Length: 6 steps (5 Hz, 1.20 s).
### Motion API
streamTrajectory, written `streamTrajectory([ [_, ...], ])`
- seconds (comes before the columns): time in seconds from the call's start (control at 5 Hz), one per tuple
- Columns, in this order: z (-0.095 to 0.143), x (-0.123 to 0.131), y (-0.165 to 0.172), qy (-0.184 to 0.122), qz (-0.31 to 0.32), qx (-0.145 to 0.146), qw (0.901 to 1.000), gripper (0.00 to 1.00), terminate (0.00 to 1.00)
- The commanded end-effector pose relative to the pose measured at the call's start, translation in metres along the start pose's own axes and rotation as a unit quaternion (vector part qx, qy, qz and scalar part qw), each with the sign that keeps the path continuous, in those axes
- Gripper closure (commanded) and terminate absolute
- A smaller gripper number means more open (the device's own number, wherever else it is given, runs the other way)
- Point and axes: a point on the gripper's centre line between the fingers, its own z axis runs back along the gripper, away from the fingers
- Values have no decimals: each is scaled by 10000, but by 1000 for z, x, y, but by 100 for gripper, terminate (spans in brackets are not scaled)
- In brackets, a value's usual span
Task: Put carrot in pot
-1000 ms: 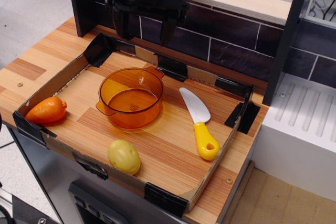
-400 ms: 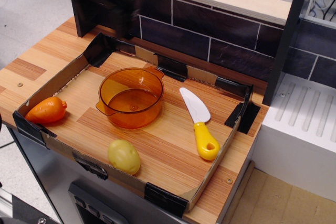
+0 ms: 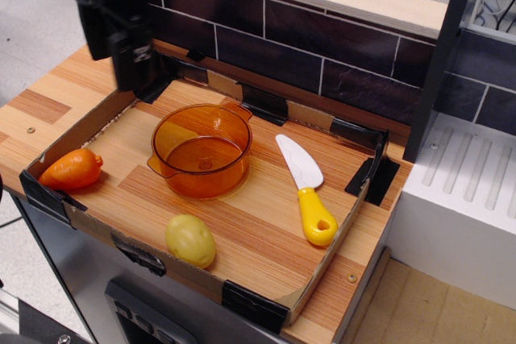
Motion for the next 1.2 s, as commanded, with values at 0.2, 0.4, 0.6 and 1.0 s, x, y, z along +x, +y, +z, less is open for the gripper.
streamTrajectory([
  [0.2,-37,-11,-6,163,-1835,414,9820,0,0],
  [0.4,-48,-12,-12,115,-2076,449,9771,0,0],
  [0.6,-59,-14,-13,159,-2163,481,9750,0,0],
  [1.0,-75,-18,-10,312,-2230,594,9725,0,0],
])
